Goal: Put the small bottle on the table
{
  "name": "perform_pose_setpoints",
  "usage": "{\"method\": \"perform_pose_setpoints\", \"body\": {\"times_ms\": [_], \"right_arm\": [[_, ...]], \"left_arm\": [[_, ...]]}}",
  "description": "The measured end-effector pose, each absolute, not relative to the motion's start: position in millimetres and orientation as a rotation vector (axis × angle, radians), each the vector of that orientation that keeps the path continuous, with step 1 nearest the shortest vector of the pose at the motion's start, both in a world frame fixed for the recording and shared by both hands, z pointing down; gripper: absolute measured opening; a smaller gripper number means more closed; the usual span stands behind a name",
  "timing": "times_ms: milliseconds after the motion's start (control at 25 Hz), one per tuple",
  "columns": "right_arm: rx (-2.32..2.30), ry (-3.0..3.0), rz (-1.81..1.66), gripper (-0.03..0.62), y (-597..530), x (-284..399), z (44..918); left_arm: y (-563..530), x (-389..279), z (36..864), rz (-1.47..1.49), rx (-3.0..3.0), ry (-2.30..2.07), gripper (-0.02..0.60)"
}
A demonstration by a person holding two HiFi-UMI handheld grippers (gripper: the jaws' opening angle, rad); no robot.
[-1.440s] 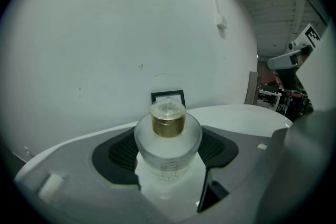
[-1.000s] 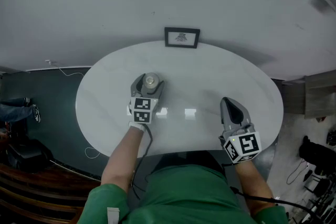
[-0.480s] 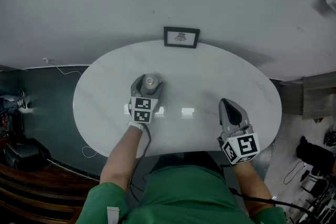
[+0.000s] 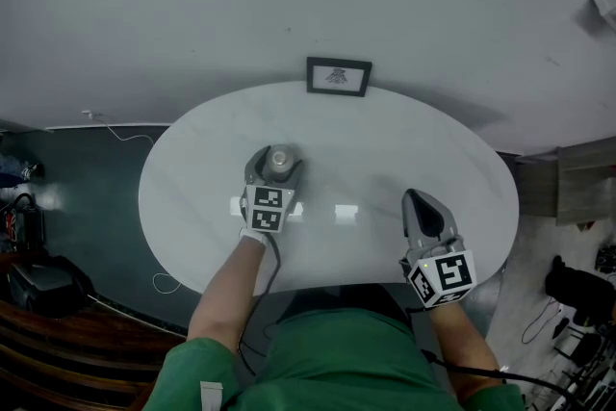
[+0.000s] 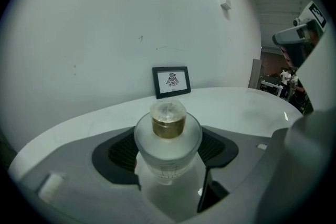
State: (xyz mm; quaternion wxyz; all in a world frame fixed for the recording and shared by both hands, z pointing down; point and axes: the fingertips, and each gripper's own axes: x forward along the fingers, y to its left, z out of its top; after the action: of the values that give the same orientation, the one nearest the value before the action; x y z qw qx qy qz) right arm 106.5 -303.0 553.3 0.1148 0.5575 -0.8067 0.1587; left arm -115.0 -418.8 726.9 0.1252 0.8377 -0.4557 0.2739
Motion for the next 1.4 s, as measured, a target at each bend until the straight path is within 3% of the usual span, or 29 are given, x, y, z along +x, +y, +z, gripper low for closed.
{"method": "perform_pose_setpoints", "body": {"times_ms": [720,1040,1400], "right_arm": [[1.638,-2.380,0.429,-0.005,-297.9,88.7,540.1],[1.669,-2.392,0.370,-0.005,-295.4,77.5,519.6],[1.717,-2.408,0.269,-0.005,-284.0,61.2,488.3]], "left_arm": [[-394.3,-121.9,714.6,0.739,2.444,-1.269,0.379],[-374.4,-130.6,664.5,0.699,2.572,-1.270,0.377],[-342.4,-142.0,573.7,0.431,2.642,-1.316,0.376]]}}
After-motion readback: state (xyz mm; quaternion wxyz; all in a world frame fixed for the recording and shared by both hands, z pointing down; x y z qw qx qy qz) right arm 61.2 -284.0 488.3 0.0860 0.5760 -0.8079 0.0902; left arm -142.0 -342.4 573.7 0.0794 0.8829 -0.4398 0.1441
